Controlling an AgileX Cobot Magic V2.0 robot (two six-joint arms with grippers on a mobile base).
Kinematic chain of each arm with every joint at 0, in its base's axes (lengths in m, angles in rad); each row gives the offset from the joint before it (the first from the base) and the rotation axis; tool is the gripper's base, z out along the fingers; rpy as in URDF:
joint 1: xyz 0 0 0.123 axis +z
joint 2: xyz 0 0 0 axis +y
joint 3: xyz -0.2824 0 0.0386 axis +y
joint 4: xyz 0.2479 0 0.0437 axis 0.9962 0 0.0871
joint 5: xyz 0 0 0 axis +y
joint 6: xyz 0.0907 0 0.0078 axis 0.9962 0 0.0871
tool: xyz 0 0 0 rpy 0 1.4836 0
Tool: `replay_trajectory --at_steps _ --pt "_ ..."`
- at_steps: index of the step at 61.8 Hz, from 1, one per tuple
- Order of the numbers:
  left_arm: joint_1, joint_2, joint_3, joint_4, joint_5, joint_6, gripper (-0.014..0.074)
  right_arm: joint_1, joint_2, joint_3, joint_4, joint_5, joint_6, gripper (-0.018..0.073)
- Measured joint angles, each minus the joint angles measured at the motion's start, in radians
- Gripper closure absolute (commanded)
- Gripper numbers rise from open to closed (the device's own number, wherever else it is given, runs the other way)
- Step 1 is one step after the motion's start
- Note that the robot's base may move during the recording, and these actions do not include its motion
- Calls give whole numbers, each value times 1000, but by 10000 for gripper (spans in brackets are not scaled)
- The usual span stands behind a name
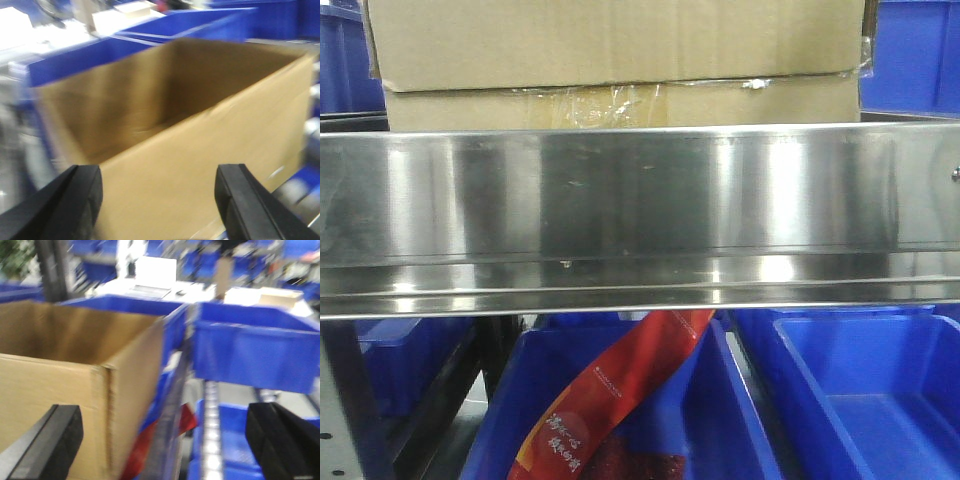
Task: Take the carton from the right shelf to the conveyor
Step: 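Clamp the carton's side walls with both grippers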
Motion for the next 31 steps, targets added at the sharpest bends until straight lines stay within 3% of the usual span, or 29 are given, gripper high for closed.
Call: replay_trajectory --at_steps 12,20,31 --pt "33 235 -313 -5 169 -165 211 23 253 -312 5 181 -2 1" --pt "98 375 -516 -1 338 -199 207 23 433 -562 7 323 -2 1" --pt "178 508 -712 1 464 -222 87 23 664 -875 7 529 24 1"
